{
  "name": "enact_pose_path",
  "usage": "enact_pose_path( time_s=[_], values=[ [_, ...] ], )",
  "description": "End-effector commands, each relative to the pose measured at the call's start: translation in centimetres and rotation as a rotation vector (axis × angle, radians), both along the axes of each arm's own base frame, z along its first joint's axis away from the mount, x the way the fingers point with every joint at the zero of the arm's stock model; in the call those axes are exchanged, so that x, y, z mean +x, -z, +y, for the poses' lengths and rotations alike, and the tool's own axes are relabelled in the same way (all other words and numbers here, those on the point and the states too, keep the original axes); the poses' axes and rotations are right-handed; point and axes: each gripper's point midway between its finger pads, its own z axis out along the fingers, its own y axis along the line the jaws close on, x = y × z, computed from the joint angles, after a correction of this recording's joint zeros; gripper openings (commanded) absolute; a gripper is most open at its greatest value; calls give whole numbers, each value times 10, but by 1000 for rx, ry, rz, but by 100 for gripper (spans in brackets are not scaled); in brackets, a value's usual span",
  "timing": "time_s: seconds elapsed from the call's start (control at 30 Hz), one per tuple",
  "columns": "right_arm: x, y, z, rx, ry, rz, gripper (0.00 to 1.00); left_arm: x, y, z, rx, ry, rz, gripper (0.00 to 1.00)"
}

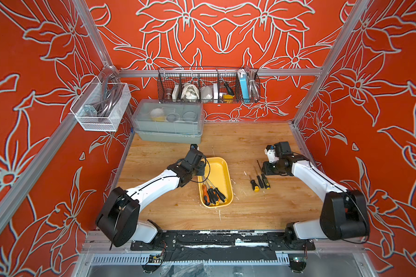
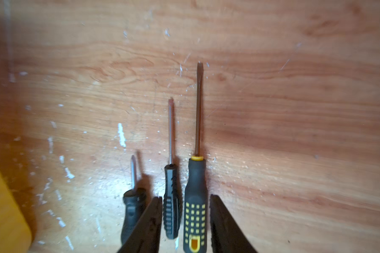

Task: Take out the screwdriver from the storage box
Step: Pick up the screwdriver from the storage box.

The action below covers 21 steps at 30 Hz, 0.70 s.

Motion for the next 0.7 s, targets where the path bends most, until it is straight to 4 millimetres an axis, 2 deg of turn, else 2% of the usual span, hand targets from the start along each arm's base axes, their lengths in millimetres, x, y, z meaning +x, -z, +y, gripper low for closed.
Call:
enact_pose_path(
  time_s=[0.0,0.27,0.37,0.53,0.67],
  values=[
    [-20,-25,19,9,-30,-47,39,13,-21,-11,-62,8,-56,0],
    [-52,-61,99,122,-177,-213,40,12,-25,-12,-65,12,-58,0],
    [-57,-63,122,127,-229,-220,40,12,-25,-13,-73,19,-57,0],
    [-65,-56,167,86,-345,-223,40,11,-28,-14,-75,23,-60,0],
    [-69,-61,202,105,-412,-262,40,11,-28,-13,-73,24,-60,0]
  ],
)
